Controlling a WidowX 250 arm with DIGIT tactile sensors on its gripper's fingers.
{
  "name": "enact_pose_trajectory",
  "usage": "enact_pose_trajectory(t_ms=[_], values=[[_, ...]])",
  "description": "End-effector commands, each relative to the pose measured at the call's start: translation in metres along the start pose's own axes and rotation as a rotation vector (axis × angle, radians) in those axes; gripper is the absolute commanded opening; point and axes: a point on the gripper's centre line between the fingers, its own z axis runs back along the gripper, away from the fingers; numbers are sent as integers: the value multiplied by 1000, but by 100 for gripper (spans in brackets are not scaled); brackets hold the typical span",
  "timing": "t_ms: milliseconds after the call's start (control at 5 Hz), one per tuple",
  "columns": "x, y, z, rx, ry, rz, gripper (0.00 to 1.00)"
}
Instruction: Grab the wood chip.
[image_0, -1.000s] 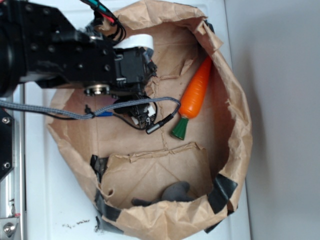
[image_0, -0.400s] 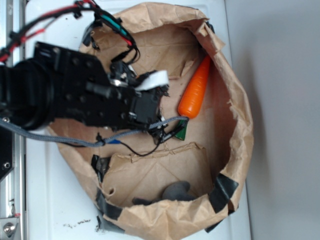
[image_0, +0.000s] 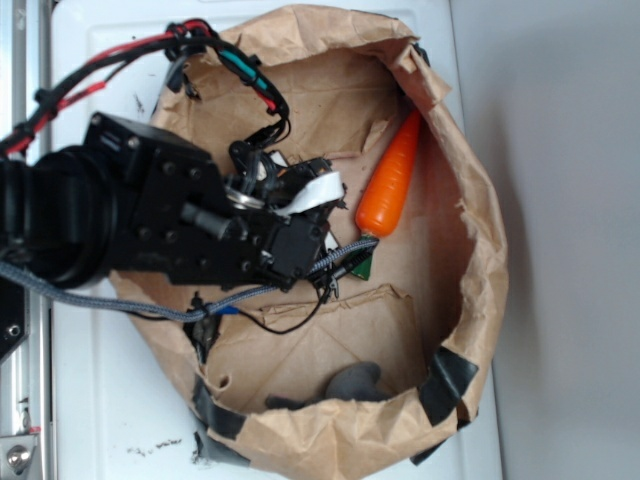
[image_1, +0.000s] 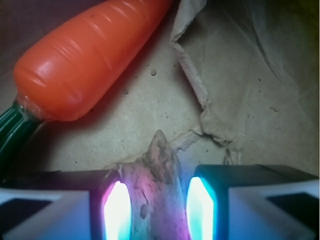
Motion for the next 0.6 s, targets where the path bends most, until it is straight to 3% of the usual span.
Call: enact_pose_trajectory(t_ms=[0, 200, 400], values=[[18, 30, 62, -135, 79, 28, 0], [30, 43, 95, -159, 124, 27, 0], [28, 45, 100, -165, 117, 23, 0]])
